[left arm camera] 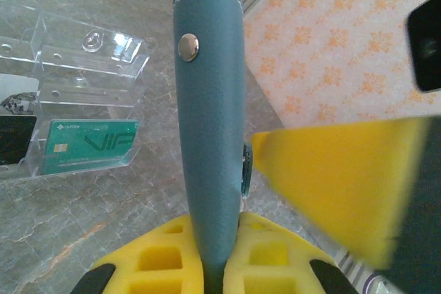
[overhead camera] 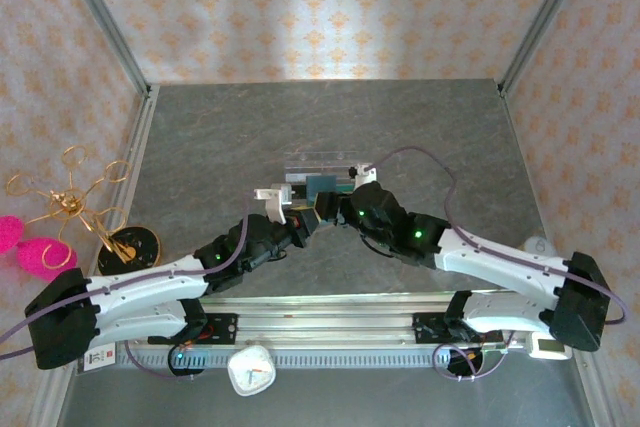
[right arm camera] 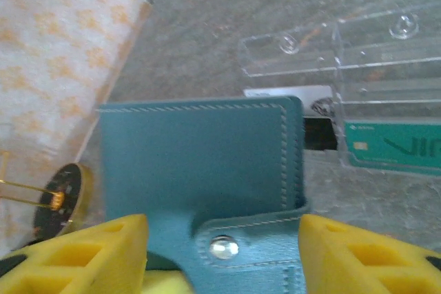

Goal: Take the credit cards out of the card holder

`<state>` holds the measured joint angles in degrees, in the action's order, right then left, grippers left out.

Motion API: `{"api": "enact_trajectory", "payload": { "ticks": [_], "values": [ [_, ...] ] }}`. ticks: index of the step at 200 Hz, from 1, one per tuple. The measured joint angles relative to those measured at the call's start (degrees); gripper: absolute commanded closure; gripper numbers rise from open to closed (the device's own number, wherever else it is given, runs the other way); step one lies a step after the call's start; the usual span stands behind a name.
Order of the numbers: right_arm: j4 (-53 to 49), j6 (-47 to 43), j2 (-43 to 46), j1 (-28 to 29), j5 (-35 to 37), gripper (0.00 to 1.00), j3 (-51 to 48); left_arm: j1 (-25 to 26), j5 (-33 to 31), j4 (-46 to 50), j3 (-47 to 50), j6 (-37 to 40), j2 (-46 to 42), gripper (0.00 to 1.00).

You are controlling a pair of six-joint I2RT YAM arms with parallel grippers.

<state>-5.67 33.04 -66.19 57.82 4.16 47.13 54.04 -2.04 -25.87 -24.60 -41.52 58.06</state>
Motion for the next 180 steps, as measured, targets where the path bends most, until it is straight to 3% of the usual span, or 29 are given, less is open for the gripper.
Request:
{"api": "enact_trajectory", "payload": {
  "ticks": [22, 89, 143, 153, 165, 180],
  "values": [
    [-0.55, 0.15, -1.51, 0.0, 0.44, 0.51, 1.11, 0.02, -1.01, 1.22, 0.02, 0.04, -1.09, 1.0],
    [-0.81, 0.52, -3.43, 0.0, 2.1, 1.0, 2.14, 0.02, -1.53, 3.43, 0.28, 0.0, -2.49, 1.0],
    [-2.75, 0.55, -1.6, -3.93, 4.57, 1.0, -3.98, 0.17, -1.38, 3.98, 0.33, -0.85, -4.37, 1.0],
    [-2.56, -0.02, -0.2, -4.37, 4.13, 0.85, -4.85, 0.35, -1.31, 4.2, 0.46, -1.05, -4.37, 1.0],
    [-1.75, -1.27, 2.58, -4.87, 3.26, 0.58, -6.29, 0.35, -1.25, 4.24, 0.83, -1.09, -4.5, 1.0],
    [-0.48, -3.06, 7.34, -5.27, 2.12, 0.43, -8.85, 0.35, -1.22, 4.22, 1.55, -1.16, -5.42, 1.0]
  ]
}}
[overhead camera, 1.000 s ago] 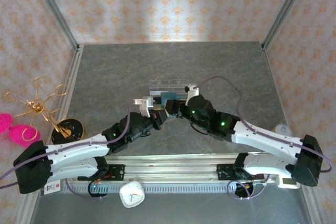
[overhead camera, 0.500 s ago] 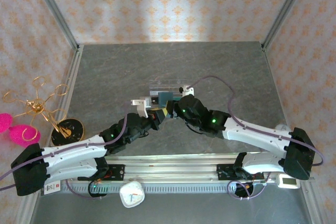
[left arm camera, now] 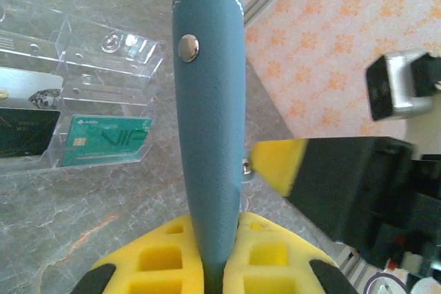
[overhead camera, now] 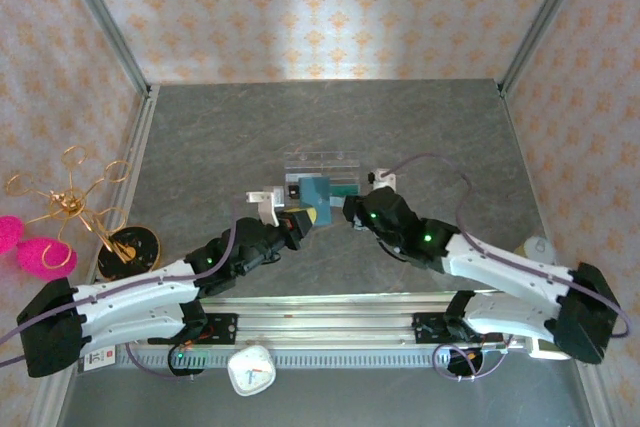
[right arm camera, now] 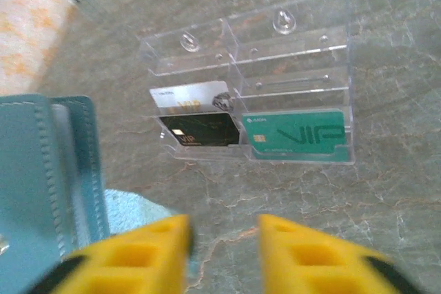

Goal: Take the credit cards out of the card holder

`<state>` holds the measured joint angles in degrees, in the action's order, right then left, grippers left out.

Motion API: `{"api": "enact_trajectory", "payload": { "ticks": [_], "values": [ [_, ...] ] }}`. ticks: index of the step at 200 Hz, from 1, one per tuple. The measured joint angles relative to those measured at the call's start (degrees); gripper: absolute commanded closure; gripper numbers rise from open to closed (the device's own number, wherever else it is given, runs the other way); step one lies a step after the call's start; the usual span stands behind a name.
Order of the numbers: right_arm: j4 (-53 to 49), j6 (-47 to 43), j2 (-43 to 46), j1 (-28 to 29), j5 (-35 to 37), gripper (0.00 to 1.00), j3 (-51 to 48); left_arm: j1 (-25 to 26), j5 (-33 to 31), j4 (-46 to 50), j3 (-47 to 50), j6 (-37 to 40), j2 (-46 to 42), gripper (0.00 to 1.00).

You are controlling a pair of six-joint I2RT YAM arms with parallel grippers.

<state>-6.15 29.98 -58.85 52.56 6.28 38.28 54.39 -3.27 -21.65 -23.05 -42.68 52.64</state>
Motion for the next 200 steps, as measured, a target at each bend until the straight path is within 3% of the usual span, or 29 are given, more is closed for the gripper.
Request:
{"api": "enact_trajectory", "payload": {
  "ticks": [32, 72, 126, 143, 157, 167, 200],
  "values": [
    [6.08, -2.56, 8.9, -1.29, -6.36, 0.34, -5.01, 0.0, 0.07, -0.9, 1.66, -0.63, -2.05, 1.0],
    [13.92, -1.6, 5.11, -1.62, -14.08, 0.35, -5.7, 0.0, 0.52, -2.01, 2.01, -0.96, -1.99, 1.0],
    [14.99, 1.03, -0.57, -1.62, -14.64, 0.64, -5.75, 0.0, 1.16, -3.28, 2.16, -1.66, -1.99, 1.0],
    [16.17, 1.77, -0.57, -1.62, -14.58, 0.67, -5.99, 0.0, 1.31, -3.48, 2.4, -2.05, -1.99, 1.0],
    [16.96, 2.01, -0.55, -1.62, -14.45, 0.81, -6.27, 0.0, 1.33, -3.48, 2.67, -2.34, -1.99, 1.0],
    [17.38, 2.05, -0.57, -1.62, -14.45, 1.0, -6.38, 0.0, 1.36, -3.5, 2.89, -2.47, -1.99, 1.0],
    [17.73, 2.19, -0.2, -1.62, -14.38, 1.0, -7.04, 0.0, 1.7, -4.92, 4.42, -4.61, -1.53, 1.0]
  ]
}}
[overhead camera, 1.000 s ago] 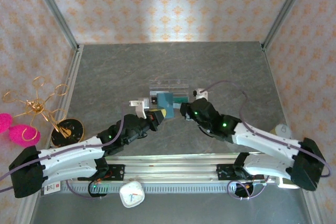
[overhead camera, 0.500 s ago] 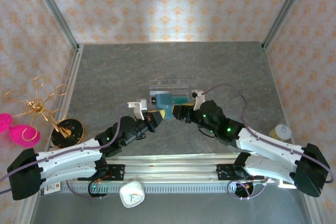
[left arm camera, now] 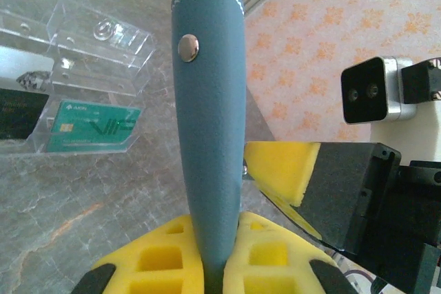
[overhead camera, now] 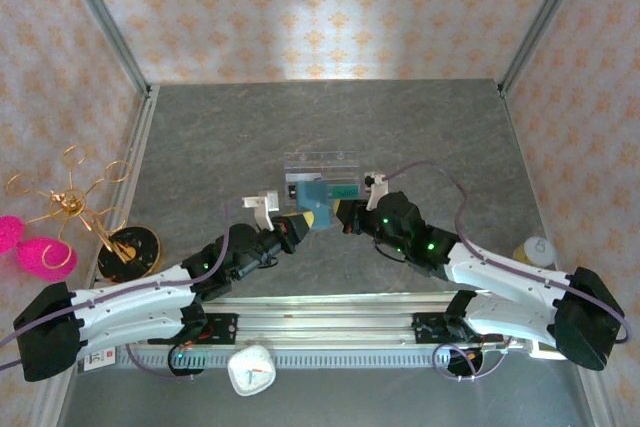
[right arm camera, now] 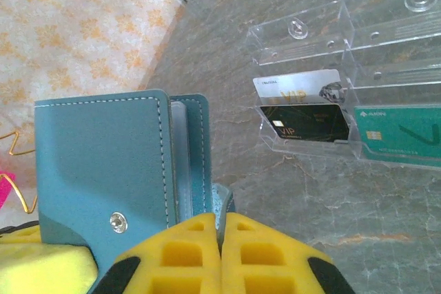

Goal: Take the credit cards out of the card holder

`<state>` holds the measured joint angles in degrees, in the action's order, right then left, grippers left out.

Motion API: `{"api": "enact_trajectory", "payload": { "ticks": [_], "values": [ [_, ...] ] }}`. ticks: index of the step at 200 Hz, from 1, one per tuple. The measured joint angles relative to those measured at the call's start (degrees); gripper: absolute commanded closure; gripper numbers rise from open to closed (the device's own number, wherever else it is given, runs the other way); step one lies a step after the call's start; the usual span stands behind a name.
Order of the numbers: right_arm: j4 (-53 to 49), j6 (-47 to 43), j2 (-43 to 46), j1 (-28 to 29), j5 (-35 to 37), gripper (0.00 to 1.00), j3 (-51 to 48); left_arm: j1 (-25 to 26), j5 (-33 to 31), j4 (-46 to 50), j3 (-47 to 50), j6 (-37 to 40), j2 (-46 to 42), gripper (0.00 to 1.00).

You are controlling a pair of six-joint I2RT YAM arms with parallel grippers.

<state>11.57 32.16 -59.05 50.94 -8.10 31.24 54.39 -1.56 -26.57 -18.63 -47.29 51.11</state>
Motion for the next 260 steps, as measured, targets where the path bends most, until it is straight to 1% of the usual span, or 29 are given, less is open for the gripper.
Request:
{"api": "enact_trajectory", "payload": {
  "ticks": [26, 62, 78, 80, 83, 95, 101, 108, 127, 140, 153, 176, 201, 216, 237, 254, 260],
  "values": [
    [-0.39, 0.55, 1.99, 0.0, -0.74, 1.0, -3.91, 0.02, 1.6, -4.11, 3.04, -3.78, 4.44, 1.0],
    [-1.51, 2.51, 2.78, 0.37, -2.62, 1.0, -12.7, 2.67, 6.03, -10.34, 5.66, -10.73, 18.1, 1.0],
    [-2.08, 3.02, 2.75, 0.98, -2.71, 1.0, -15.04, 3.15, 7.72, -11.47, 5.66, -13.05, 21.75, 1.0],
    [-2.08, 3.06, 2.75, 1.07, -2.71, 1.0, -15.13, 3.17, 7.78, -11.47, 5.66, -13.4, 22.01, 0.98],
    [-2.1, 3.17, 2.75, 1.22, -2.69, 1.0, -15.3, 3.21, 7.91, -11.5, 5.64, -13.86, 22.29, 0.93],
    [-2.08, 3.19, 2.75, 1.62, -2.64, 1.0, -15.41, 3.26, 8.39, -11.32, 5.49, -15.28, 23.08, 0.66],
    [-1.92, 3.17, 2.75, 1.81, -2.58, 1.0, -15.41, 3.19, 8.41, -10.91, 5.2, -16.0, 23.39, 0.58],
    [-1.75, 3.15, 2.75, 1.9, -2.34, 1.0, -15.39, 2.82, 8.35, -9.79, 4.96, -16.72, 23.74, 0.52],
    [-1.66, 2.64, 1.86, 2.01, -1.86, 1.0, -15.15, 1.62, 7.61, -6.4, 4.92, -18.51, 24.37, 0.45],
    [-1.77, 2.01, 0.57, 2.27, -1.68, 1.0, -14.56, 1.38, 6.91, -4.55, 4.92, -19.08, 23.71, 0.42],
    [-2.36, 1.14, -0.9, 2.67, -1.44, 1.0, -13.05, 1.38, 5.64, -2.1, 4.92, -19.1, 21.07, 0.39],
    [-3.8, -0.76, -3.02, 4.09, -1.36, 1.0, -8.39, 1.38, 1.66, 3.21, 4.63, -17.53, 12.13, 0.32],
    [-4.28, -2.23, -5.14, 6.01, -1.62, 1.0, -2.23, 1.31, -2.82, 7.85, 3.5, -14.67, 3.04, 0.29],
    [-4.26, -2.43, -6.56, 6.58, -1.77, 1.0, 0.55, 0.87, -4.63, 9.94, 2.69, -12.7, -0.44, 0.28],
    [-4.98, -2.34, -7.23, 6.67, -0.35, 1.0, 1.51, 0.31, -5.62, 11.89, 1.62, -10.14, -1.73, 0.29],
    [-6.86, -1.77, -7.23, 6.49, 1.77, 1.0, 1.42, 0.31, -5.53, 12.44, 0.98, -8.07, -0.79, 0.35],
    [-7.45, -1.31, -7.21, 6.47, 2.6, 1.0, 1.25, 0.31, -5.38, 12.44, 0.76, -7.41, -0.07, 0.39]
  ]
}}
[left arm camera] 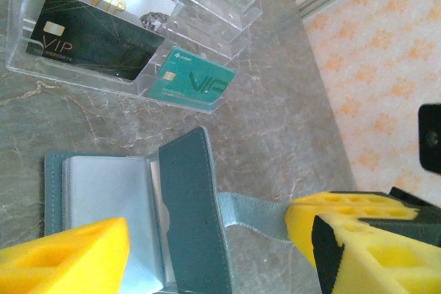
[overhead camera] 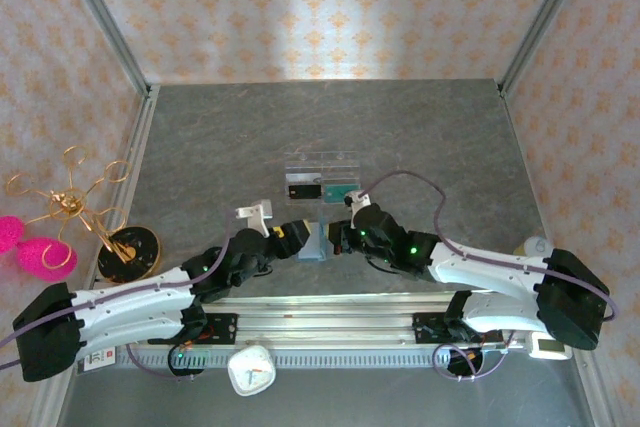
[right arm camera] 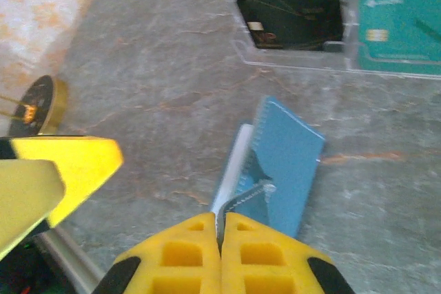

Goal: Take the credit cards out of the card holder

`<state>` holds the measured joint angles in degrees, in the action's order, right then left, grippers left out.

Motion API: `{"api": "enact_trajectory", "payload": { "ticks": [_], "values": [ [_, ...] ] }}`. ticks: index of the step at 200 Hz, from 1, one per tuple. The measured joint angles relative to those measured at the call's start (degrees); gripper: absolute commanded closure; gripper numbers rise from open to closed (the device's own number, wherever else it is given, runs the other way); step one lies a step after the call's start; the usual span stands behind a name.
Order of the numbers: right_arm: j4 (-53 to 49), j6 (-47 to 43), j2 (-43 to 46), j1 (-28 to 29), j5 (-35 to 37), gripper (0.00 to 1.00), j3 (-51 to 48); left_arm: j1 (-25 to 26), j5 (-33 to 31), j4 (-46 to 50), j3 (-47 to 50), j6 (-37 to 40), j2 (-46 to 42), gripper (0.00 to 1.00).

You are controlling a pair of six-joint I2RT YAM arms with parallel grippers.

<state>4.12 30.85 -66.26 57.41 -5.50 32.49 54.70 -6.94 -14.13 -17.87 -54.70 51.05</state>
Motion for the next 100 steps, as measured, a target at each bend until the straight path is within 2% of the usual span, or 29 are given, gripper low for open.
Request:
{"api": "enact_trajectory", "payload": {
  "ticks": [56, 67, 85, 92, 100],
  "values": [
    [-4.15, 6.64, -0.26, -1.66, 6.82, 1.0, -6.64, 0.0, 4.28, -4.74, -2.73, 4.57, 14.93, 0.82],
    [-4.63, 7.93, -0.9, -2.14, 7.93, 1.0, -7.87, 0.0, 5.66, -6.01, -3.85, 5.55, 18.45, 0.87],
    [-5.29, 9.55, -3.04, -2.75, 9.16, 1.0, -8.96, 0.0, 7.82, -8.37, -5.49, 5.79, 23.54, 0.89],
    [-5.49, 10.08, -3.78, -2.95, 9.49, 0.92, -9.22, 0.0, 8.41, -9.05, -5.92, 5.79, 24.96, 0.9],
    [-5.86, 10.49, -4.22, -3.15, 9.73, 0.78, -9.38, 0.0, 9.35, -9.9, -6.36, 5.86, 26.45, 0.91]
  ]
}}
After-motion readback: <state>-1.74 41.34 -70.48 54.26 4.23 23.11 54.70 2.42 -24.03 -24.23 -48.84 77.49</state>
